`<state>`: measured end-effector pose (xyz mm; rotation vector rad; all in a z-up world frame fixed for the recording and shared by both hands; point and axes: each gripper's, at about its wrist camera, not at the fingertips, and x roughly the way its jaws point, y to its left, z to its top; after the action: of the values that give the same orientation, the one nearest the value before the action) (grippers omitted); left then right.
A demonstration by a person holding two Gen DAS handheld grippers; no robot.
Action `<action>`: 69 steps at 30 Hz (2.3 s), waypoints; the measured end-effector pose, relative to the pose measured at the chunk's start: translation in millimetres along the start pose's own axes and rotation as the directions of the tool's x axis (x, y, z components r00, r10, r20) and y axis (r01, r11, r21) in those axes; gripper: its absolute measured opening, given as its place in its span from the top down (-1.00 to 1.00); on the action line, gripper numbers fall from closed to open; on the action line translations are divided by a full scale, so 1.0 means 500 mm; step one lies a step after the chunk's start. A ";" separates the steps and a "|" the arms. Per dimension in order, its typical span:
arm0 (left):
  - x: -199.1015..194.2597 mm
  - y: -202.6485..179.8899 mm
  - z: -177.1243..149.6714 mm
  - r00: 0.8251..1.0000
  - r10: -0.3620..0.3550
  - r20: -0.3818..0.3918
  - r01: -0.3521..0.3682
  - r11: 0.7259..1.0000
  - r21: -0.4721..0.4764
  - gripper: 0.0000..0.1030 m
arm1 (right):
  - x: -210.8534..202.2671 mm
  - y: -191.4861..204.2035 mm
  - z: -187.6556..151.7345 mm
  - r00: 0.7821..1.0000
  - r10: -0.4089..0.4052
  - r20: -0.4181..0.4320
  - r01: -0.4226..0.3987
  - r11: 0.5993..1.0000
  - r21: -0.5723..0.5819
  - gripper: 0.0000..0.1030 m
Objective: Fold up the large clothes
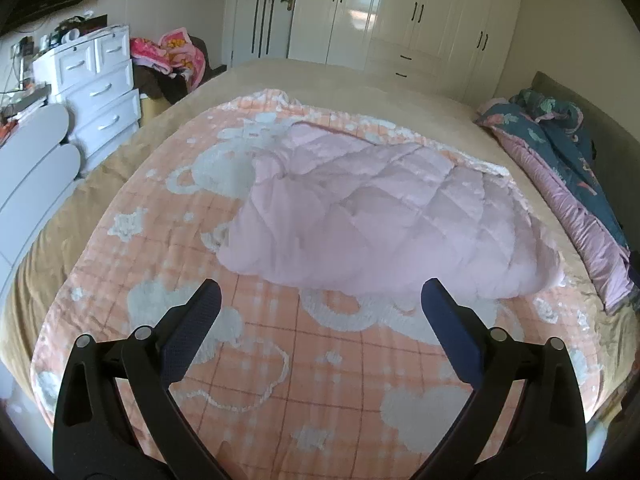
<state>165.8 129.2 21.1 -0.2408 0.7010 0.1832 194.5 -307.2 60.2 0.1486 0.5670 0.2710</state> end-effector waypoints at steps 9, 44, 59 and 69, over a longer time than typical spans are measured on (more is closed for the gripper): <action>0.034 0.009 -0.032 0.999 0.017 -0.049 -0.018 1.000 -0.013 -0.82 | 0.037 -0.023 -0.057 0.999 -0.019 -0.048 0.022 0.998 0.051 -0.92; 0.221 0.064 -0.029 0.970 -0.161 -0.182 0.087 0.930 -0.358 -0.82 | 0.315 -0.110 -0.100 0.972 0.021 -0.233 0.076 0.913 0.402 -0.92; 0.328 0.124 -0.012 0.951 -0.299 -0.080 0.174 0.728 -0.663 -0.82 | 0.425 -0.141 -0.090 0.963 0.089 -0.253 0.045 0.876 0.480 -0.92; 0.383 0.113 0.020 0.963 -0.254 -0.088 0.133 0.733 -0.668 -0.84 | 0.469 -0.148 -0.097 0.964 0.105 -0.245 0.030 0.871 0.490 -0.92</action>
<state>301.6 202.4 -106.1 -1.0251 0.7597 0.2054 373.3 -306.1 -115.1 0.6271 0.8959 0.1800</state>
